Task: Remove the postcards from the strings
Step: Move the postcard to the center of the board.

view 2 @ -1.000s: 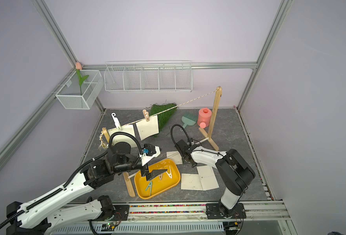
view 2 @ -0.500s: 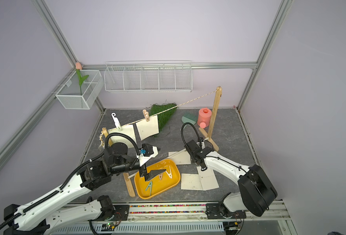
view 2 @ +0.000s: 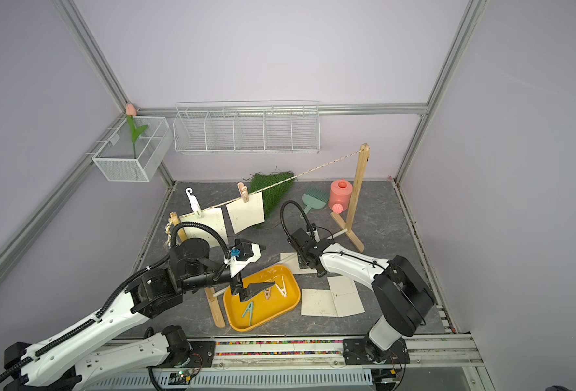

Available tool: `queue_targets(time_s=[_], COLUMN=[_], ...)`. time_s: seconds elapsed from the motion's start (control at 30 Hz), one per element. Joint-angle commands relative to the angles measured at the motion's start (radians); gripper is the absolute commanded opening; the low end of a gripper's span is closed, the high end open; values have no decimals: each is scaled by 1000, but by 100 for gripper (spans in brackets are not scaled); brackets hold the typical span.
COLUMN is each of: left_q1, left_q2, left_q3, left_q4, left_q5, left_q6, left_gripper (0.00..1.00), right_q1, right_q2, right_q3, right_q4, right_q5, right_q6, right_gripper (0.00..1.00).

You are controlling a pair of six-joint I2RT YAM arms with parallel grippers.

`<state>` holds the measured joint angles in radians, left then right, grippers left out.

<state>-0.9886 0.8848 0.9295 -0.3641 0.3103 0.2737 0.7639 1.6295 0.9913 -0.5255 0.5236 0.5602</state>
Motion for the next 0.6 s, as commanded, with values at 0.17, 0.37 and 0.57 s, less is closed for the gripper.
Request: queue_targets(time_s=[0.17, 0.37, 0.57], left_q1=[-1, -2, -2], left_q2=[-14, 1, 5], left_q3=[3, 10, 14], left_q4=[41, 46, 54], left_q5=[-20, -17, -20], left_q6=[22, 29, 33], left_gripper=[100, 100, 100], right_q1=[-5, -17, -23], right_q2=[66, 56, 45], right_q3=[-7, -68, -144], right_q4=[36, 46, 52], right_q5=[-7, -5, -5], right_q6=[8, 23, 43], right_gripper=[89, 89, 89])
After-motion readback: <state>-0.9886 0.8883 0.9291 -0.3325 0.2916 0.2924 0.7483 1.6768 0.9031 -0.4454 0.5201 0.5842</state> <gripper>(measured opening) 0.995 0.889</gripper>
